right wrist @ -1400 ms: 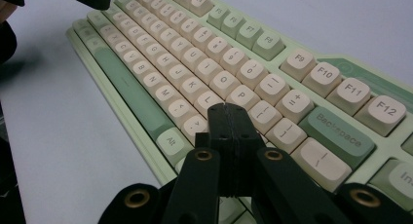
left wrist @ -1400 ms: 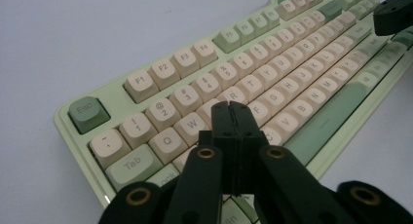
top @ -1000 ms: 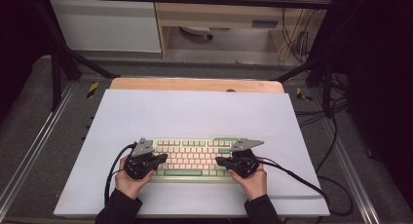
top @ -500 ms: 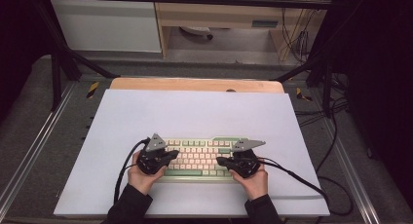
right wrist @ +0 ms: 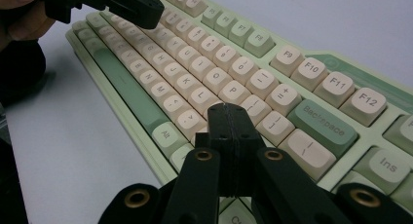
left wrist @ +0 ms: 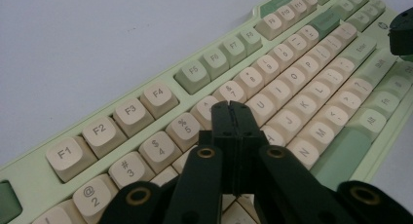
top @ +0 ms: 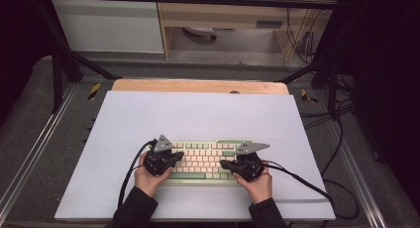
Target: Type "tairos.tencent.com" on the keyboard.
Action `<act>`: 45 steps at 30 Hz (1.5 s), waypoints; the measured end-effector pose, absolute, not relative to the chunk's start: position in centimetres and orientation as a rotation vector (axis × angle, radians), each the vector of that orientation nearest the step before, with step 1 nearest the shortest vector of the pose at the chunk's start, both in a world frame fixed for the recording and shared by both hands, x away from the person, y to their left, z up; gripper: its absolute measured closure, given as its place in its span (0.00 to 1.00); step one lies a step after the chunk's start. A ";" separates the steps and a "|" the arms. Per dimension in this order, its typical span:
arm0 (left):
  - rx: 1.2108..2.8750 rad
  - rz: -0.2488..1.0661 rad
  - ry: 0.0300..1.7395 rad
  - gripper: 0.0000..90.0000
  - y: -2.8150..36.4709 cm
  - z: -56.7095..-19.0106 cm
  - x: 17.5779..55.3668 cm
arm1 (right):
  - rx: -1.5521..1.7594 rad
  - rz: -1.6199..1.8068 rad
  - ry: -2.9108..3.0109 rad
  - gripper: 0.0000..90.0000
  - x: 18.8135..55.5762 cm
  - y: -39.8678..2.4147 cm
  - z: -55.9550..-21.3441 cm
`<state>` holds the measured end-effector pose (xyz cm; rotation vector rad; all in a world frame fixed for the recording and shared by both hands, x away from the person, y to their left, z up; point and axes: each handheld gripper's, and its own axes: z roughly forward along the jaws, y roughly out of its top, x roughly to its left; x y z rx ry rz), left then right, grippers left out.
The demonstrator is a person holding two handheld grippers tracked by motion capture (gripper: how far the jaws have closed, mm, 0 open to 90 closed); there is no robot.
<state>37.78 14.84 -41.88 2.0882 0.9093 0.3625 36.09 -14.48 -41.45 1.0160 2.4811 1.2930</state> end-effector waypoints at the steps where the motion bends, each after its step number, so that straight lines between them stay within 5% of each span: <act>1: 2.086 0.362 0.910 1.00 14.8 -41.9 37.8 | 1.021 1.293 2.483 1.00 36.1 -14.5 -41.5; 45: 2.095 0.359 0.883 1.00 15.7 -41.6 37.0 | 1.017 1.293 2.482 1.00 36.0 -14.6 -41.4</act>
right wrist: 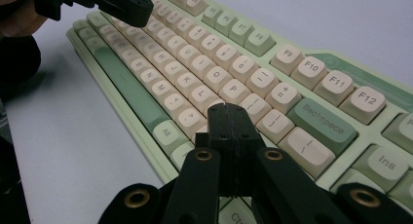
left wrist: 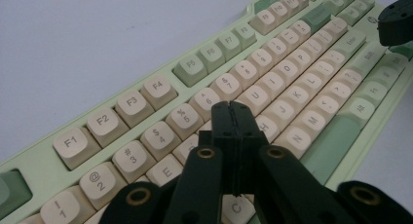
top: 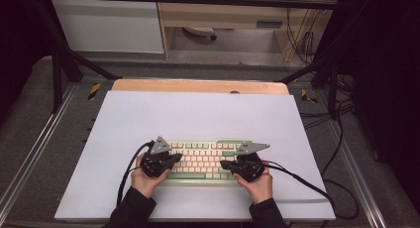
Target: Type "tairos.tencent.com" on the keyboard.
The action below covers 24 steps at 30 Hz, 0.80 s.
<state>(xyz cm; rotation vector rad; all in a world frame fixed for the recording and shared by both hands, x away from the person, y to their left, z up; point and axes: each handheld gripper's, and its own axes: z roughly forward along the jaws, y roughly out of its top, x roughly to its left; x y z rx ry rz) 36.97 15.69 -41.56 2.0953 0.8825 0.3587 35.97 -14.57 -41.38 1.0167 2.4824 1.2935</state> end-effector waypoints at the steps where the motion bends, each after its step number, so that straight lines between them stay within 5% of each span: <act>1: 2.096 0.359 0.883 1.00 15.8 -41.5 36.9 | 1.016 1.293 2.483 1.00 36.0 -14.6 -41.4; 24: 2.066 0.380 0.949 1.00 18.1 -41.7 37.1 | 1.010 1.291 2.486 1.00 36.0 -14.5 -41.5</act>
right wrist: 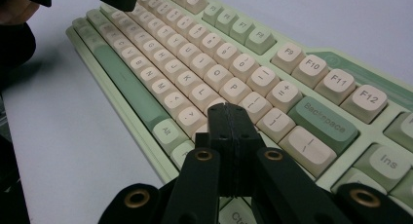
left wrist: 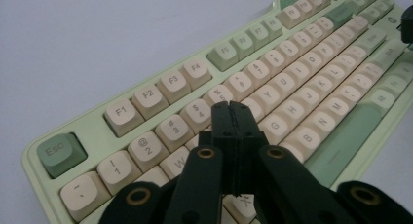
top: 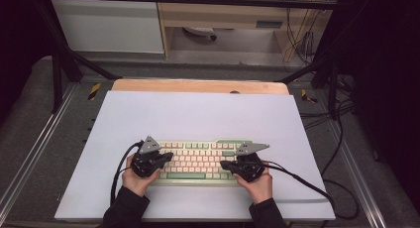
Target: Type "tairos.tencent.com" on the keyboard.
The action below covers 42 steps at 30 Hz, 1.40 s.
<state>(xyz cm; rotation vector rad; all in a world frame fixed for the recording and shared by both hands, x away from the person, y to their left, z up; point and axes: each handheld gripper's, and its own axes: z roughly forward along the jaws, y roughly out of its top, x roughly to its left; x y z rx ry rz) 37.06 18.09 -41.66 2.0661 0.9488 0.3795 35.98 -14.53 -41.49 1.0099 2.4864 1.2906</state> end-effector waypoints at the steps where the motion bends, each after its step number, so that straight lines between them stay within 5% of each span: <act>1: 2.069 0.383 0.953 1.00 18.1 -41.7 37.1 | 1.010 1.290 2.487 1.00 36.0 -14.5 -41.5; 42: 2.080 0.377 0.949 1.00 18.0 -42.1 37.2 | 1.013 1.291 2.484 1.00 35.9 -14.6 -41.3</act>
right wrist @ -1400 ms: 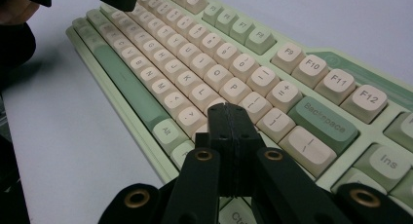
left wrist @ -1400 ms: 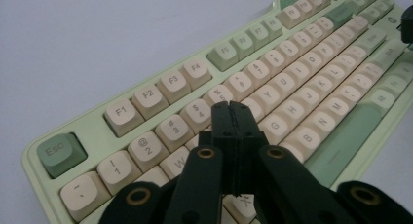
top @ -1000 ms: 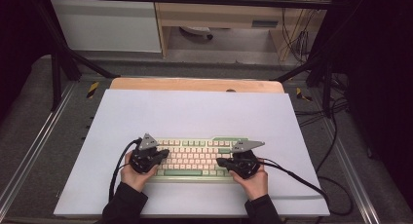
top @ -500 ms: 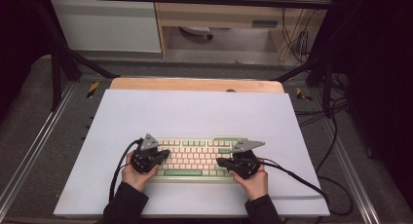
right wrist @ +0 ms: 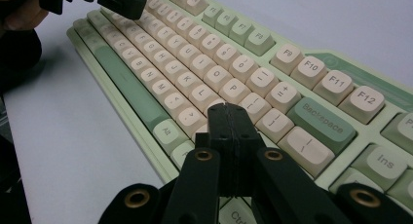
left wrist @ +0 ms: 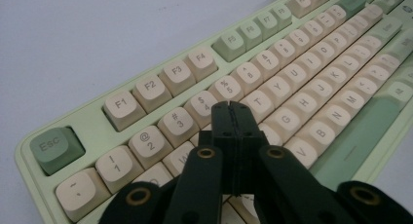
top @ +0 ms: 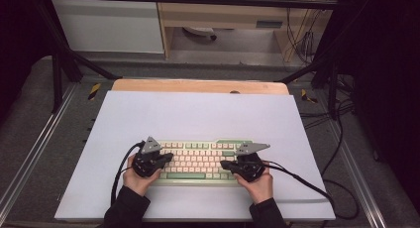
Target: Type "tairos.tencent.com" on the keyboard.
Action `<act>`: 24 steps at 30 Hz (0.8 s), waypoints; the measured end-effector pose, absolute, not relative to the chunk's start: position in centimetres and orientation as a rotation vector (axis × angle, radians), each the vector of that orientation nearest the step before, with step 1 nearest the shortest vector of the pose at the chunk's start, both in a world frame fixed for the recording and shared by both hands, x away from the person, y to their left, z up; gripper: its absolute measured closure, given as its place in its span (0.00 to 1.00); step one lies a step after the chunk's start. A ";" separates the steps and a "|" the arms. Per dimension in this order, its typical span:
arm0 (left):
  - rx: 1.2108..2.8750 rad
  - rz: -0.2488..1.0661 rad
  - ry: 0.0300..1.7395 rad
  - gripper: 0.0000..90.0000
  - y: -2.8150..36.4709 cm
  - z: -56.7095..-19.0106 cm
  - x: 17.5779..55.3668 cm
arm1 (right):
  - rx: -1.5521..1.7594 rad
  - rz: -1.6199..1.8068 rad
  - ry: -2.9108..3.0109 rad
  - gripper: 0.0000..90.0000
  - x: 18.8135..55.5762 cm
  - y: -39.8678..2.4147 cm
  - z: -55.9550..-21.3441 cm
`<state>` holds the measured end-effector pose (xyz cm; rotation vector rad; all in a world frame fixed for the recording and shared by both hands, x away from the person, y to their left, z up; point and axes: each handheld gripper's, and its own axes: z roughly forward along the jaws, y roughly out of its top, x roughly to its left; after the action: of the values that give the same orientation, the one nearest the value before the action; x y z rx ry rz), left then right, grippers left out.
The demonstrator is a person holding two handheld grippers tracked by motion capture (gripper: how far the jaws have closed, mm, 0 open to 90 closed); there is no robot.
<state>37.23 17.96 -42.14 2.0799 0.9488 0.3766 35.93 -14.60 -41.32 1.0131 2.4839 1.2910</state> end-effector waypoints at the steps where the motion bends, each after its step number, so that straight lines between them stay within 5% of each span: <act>1: 2.079 0.374 0.947 1.00 18.0 -42.0 37.2 | 1.012 1.292 2.484 1.00 35.9 -14.6 -41.3; 24: 2.057 0.382 0.961 1.00 20.7 -41.4 35.5 | 1.006 1.313 2.487 1.00 35.8 -13.8 -41.1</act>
<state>35.52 20.73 -41.40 2.0569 0.9608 0.3819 35.85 -13.76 -41.08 1.0064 2.4874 1.3127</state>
